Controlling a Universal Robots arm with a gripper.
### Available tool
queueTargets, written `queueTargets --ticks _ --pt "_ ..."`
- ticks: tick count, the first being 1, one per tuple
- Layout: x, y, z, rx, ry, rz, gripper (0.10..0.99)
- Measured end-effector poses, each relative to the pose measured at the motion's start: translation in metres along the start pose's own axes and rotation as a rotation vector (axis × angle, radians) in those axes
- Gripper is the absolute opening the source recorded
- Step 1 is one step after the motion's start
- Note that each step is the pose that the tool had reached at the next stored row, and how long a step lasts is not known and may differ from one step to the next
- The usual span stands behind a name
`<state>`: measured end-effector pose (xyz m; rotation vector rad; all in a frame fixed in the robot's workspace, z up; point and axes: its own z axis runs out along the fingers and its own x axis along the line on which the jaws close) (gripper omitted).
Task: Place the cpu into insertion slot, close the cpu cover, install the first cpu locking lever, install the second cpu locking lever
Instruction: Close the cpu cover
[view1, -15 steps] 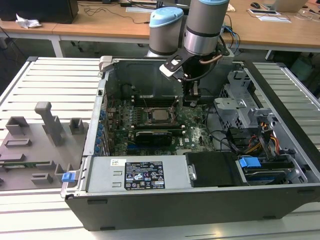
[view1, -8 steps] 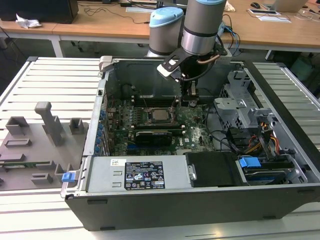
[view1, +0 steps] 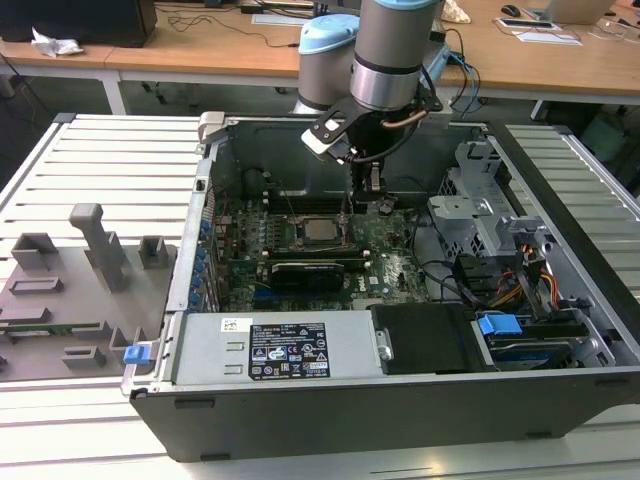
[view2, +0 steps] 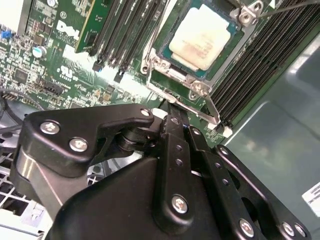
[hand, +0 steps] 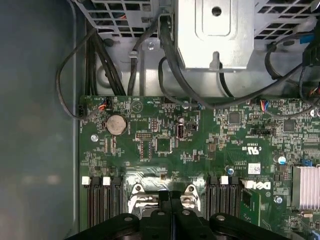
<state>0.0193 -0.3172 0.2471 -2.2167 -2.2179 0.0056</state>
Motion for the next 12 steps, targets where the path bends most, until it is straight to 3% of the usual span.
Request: queueTargets --ticks 9,12 --pt "0.0000 -0.0132 0.0022 0.000 0.0004 0.000 0.106" --pt "0.0000 -0.0180 0.0078 0.000 0.0002 0.000 0.106"
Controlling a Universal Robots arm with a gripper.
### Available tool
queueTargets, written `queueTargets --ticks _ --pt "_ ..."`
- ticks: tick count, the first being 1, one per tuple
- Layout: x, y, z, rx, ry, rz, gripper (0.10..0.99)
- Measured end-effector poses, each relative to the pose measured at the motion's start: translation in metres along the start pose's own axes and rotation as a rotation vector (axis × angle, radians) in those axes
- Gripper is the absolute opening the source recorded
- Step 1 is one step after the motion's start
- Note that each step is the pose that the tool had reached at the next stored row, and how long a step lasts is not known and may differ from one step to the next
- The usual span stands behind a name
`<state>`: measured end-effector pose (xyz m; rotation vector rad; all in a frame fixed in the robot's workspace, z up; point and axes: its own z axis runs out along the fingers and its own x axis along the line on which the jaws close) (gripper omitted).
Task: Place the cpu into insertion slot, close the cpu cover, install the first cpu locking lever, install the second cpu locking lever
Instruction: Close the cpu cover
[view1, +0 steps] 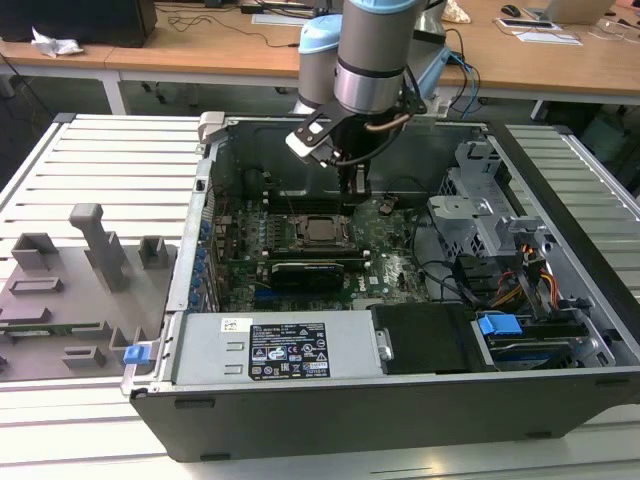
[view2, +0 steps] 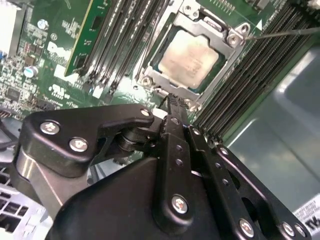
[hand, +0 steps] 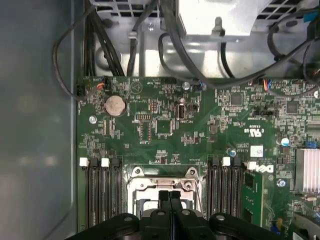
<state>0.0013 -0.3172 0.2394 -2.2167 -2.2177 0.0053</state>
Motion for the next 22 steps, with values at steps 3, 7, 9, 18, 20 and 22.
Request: queueTargets --ticks 3,7,9,18,20,22 --pt "0.0000 -0.0062 0.0067 0.000 0.0001 0.000 0.106" --pt "0.0000 -0.0158 0.0133 -0.001 0.0000 -0.007 0.106" --pt "-0.0001 -0.0228 0.0172 -0.008 -0.0003 -0.011 0.106" --pt "-0.0004 -0.0429 0.0180 -0.036 -0.0003 -0.011 0.106" --pt "-0.0004 -0.0498 0.0186 -0.063 -0.0004 -0.011 0.106" --pt "-0.0004 -0.0562 0.0192 -0.077 -0.0005 -0.011 0.106"
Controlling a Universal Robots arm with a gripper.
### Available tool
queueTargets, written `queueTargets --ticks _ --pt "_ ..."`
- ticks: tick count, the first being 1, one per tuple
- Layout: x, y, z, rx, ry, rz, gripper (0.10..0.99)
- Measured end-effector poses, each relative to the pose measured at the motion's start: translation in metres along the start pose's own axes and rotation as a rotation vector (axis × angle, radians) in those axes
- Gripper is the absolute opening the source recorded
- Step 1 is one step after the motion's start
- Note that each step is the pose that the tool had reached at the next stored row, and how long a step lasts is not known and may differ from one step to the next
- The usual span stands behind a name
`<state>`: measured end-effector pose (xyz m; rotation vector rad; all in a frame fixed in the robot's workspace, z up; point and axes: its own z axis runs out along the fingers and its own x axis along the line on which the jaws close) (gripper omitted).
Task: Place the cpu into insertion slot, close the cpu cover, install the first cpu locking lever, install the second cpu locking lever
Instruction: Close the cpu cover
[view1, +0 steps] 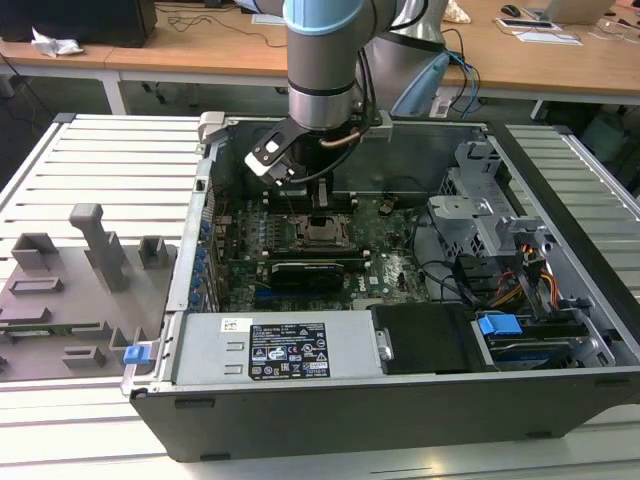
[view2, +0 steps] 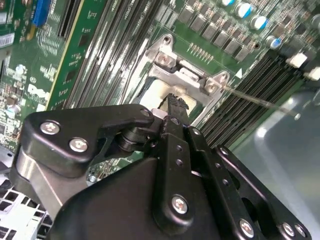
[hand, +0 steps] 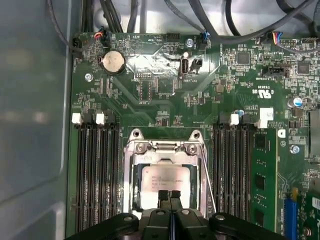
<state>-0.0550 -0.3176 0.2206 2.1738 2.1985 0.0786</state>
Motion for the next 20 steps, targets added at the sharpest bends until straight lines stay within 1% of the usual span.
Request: queueTargets --ticks 1,2,4,7,12,15,16,18,20 --pt "0.0001 -0.0050 0.0004 -0.003 0.0001 0.000 0.106" --pt "0.0001 -0.0074 0.0011 -0.005 0.0002 0.000 0.106" --pt "0.0001 -0.0095 0.0047 -0.008 0.0000 0.000 0.106" --pt "0.0001 -0.0099 0.0098 -0.009 0.0000 0.000 0.106" --pt "0.0001 -0.0102 0.0141 -0.009 0.0000 0.000 0.106" --pt "0.0001 -0.0082 0.0141 -0.009 -0.0001 0.000 0.106" --pt "0.0001 -0.0077 0.0107 -0.009 0.0000 0.000 0.106" --pt "0.0001 -0.0068 0.0075 -0.009 0.0000 0.000 0.106" --pt "0.0000 -0.0024 0.0077 -0.009 0.0000 0.000 0.106"
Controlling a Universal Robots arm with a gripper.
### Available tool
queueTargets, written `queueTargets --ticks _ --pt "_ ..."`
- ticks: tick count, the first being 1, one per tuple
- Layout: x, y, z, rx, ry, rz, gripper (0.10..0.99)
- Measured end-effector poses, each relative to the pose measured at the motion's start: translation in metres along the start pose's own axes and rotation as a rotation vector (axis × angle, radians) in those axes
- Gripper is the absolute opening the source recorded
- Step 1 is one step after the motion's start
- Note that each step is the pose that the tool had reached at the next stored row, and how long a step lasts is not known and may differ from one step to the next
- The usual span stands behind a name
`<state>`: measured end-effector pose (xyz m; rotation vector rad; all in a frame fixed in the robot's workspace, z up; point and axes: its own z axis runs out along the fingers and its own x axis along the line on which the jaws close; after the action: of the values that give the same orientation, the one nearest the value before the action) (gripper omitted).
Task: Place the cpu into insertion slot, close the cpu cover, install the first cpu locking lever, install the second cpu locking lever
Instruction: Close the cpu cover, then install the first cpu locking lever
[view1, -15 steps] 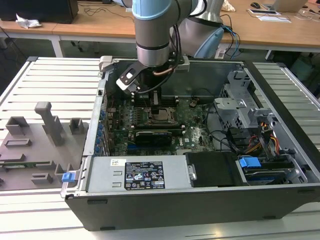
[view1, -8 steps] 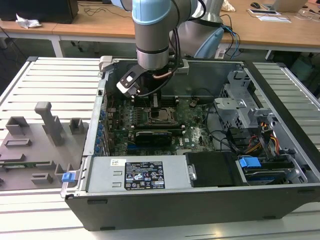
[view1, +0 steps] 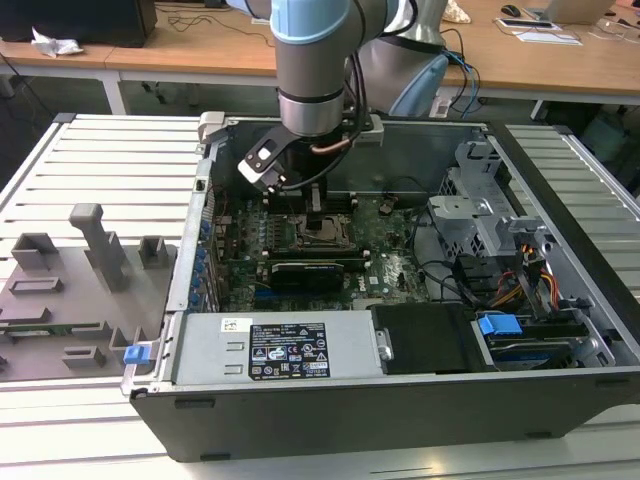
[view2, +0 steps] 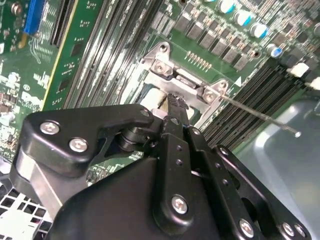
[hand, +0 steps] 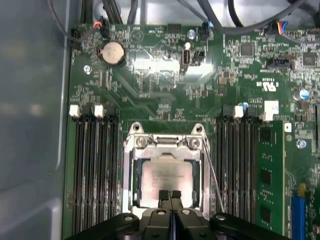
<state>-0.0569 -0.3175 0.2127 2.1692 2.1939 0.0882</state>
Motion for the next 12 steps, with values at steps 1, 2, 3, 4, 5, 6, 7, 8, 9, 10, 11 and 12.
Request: queueTargets --ticks 1,2,3,4,5,6,7,8,9,10,11,12 --pt "0.0000 0.0030 0.0003 0.000 0.0001 0.000 0.106" --pt "-0.0001 0.0049 0.0004 0.000 0.0000 0.000 0.106" --pt "-0.0001 0.0064 0.0005 0.000 0.0000 0.000 0.106" --pt "-0.0001 0.0087 0.0007 0.000 0.0000 0.000 0.106" --pt "-0.0001 0.0103 0.0008 0.000 0.0000 0.000 0.106" --pt "-0.0001 0.0114 0.0009 0.000 0.0000 0.000 0.106" --pt "-0.0002 0.0132 0.0011 0.000 0.0001 0.000 0.106" --pt "-0.0002 0.0143 0.0011 0.000 0.0000 0.000 0.106" --pt "-0.0002 0.0146 0.0012 0.000 0.0000 0.000 0.106" --pt "-0.0002 0.0148 0.0012 0.000 0.0000 0.000 0.106" --pt "-0.0002 0.0148 0.0011 0.000 0.0000 0.000 0.106" --pt "-0.0002 0.0149 0.0007 0.000 -0.0001 0.000 0.106"
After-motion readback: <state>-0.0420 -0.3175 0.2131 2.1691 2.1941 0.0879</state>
